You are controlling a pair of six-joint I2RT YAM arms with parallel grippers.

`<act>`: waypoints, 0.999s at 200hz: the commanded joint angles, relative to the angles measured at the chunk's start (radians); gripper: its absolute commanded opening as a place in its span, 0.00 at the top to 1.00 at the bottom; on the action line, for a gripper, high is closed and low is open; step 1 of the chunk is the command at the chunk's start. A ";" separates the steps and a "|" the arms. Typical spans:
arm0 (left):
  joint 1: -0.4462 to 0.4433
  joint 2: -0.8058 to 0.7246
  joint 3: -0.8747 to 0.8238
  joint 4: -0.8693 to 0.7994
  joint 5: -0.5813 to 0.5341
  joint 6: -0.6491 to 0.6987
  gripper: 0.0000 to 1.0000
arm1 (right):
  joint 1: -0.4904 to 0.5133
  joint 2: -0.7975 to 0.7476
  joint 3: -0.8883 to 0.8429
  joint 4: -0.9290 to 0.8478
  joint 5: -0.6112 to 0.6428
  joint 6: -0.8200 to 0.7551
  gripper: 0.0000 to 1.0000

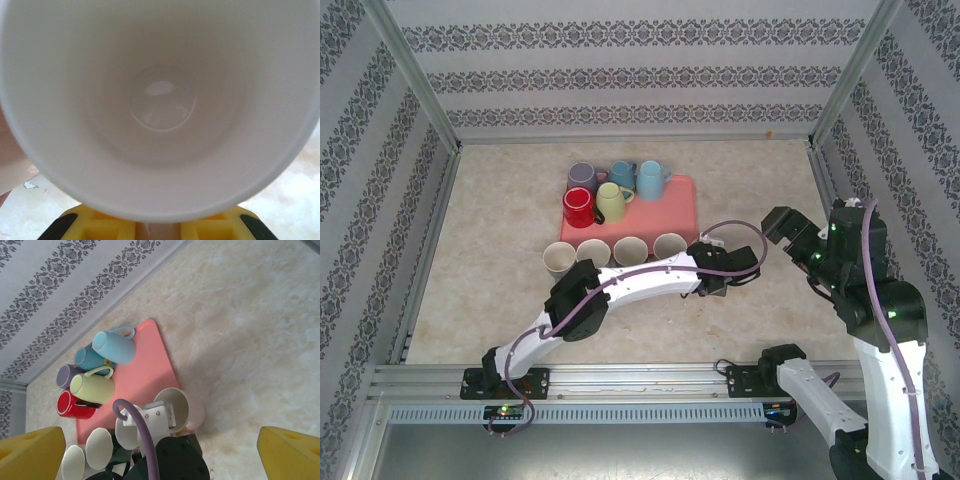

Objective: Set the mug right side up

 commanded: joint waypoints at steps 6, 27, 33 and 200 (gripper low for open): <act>0.012 0.008 0.026 -0.023 -0.040 0.010 0.66 | -0.008 -0.022 -0.031 0.032 -0.046 -0.015 0.02; 0.012 -0.003 0.023 -0.023 -0.051 0.022 0.59 | -0.010 -0.033 -0.040 0.046 -0.072 -0.013 0.02; 0.012 -0.008 0.023 -0.023 -0.054 0.025 0.58 | -0.009 -0.036 -0.041 0.049 -0.076 -0.016 0.02; 0.015 -0.580 -0.286 0.092 -0.079 0.322 0.56 | -0.003 0.044 0.005 0.137 -0.336 -0.148 0.02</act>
